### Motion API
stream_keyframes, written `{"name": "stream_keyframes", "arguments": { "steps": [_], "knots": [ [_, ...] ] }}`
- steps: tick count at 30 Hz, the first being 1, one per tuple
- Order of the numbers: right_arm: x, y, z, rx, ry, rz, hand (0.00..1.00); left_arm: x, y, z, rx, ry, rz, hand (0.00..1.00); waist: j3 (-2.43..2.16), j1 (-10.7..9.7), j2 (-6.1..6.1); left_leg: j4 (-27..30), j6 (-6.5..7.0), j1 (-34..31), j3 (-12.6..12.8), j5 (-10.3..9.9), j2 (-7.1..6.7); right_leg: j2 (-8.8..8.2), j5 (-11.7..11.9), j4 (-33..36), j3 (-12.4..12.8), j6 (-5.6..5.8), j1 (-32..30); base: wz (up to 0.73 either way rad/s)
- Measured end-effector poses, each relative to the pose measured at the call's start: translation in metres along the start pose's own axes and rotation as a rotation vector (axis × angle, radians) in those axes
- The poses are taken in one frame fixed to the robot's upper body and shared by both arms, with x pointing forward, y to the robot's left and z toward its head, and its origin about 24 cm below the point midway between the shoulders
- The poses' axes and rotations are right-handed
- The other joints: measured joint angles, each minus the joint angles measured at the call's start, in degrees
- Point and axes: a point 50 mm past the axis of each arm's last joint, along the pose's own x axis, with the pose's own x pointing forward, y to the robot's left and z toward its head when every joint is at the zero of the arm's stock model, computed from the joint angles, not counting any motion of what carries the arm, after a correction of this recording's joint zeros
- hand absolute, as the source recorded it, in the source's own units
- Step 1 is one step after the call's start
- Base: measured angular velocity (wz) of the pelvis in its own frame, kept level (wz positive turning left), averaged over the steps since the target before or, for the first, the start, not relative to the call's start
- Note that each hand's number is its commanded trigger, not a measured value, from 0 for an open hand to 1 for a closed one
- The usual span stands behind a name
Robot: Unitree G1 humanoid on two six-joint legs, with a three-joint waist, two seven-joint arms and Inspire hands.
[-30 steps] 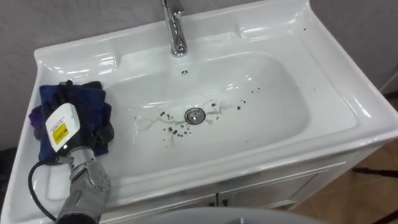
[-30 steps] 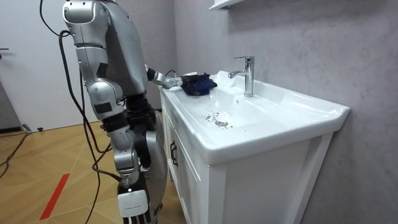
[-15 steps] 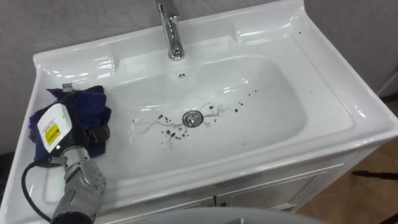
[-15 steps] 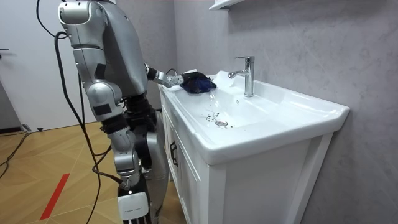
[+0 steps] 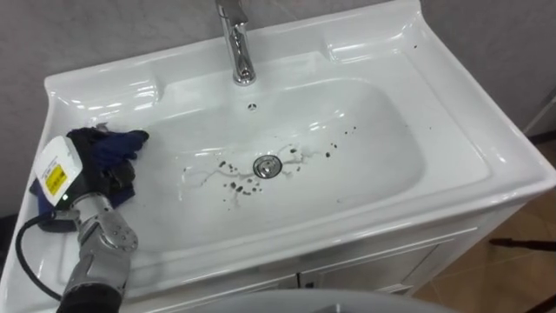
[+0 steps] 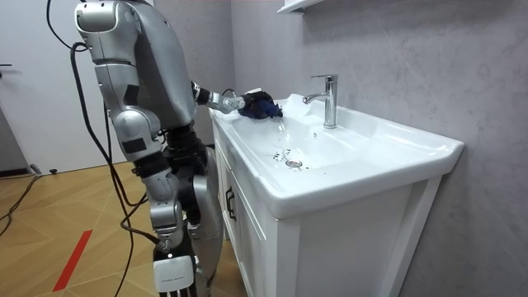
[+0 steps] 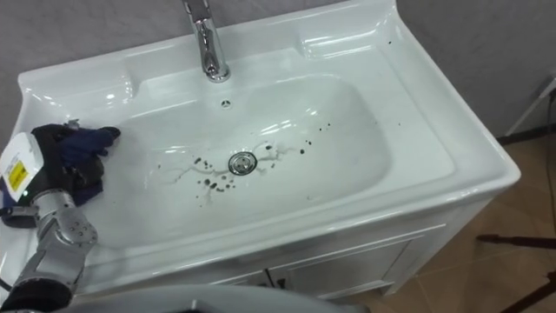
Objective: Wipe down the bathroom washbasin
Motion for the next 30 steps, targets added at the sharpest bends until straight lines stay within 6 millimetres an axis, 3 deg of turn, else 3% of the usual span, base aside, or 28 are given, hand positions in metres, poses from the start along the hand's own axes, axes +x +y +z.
{"name": "stream_keyframes", "arguments": {
  "steps": [14, 21, 23, 26, 27, 30],
  "knots": [
    [0.0, 0.0, 0.003, -0.005, -0.019, -0.011, 0.0, 0.003, 0.003, 0.002, -0.005, -0.003, 0.015, 1.0, 0.1, -0.04, 0.16, -0.14, 0.0, -0.25, 0.16, 0.0, -0.02, -0.09, 0.04, -0.66, -0.4, 0.05, 0.24, 0.02],
    [-0.001, 0.001, 0.012, 0.026, -0.089, -0.008, 0.0, 0.004, 0.005, 0.018, -0.061, -0.032, 0.038, 1.0, 0.3, -0.14, 0.1, 0.1, 0.0, -2.1, -1.4, 0.0, -0.13, -0.24, 0.31, -1.98, -1.87, 0.26, -0.08, 0.13],
    [-0.001, 0.002, 0.013, 0.043, -0.095, -0.01, 0.0, 0.002, 0.006, 0.025, -0.085, -0.046, 0.048, 1.0, 0.47, 0.02, -0.1, 0.12, 0.0, -2.92, -2.09, 0.0, -0.22, -0.41, 0.36, -2.17, -2.69, 0.3, -0.54, 0.21],
    [-0.001, 0.002, 0.015, 0.061, -0.112, -0.013, 0.0, -0.002, 0.009, 0.036, -0.107, -0.082, 0.06, 1.0, 1.1, 0.15, -0.41, 0.18, 0.0, -4.26, -2.86, 0.0, -0.27, -0.56, 0.58, -2.13, -3.73, 0.37, -1.16, 0.17],
    [-0.001, 0.003, 0.016, 0.065, -0.121, -0.012, 0.0, -0.003, 0.011, 0.039, -0.114, -0.095, 0.07, 1.0, 1.52, 0.14, -0.53, 0.19, 0.0, -4.46, -2.93, 0.0, -0.28, -0.57, 0.57, -2.3, -3.89, 0.37, -1.2, 0.11],
    [-0.001, 0.003, 0.018, 0.052, -0.146, -0.025, 0.0, -0.007, 0.013, 0.047, -0.138, -0.126, 0.086, 1.0, 1.99, 0.45, -0.43, 0.2, 0.0, -5.44, -2.96, 0.0, -0.26, -0.57, 0.88, -3.05, -4.34, 0.43, -1.18, 0.09]
  ]
}}
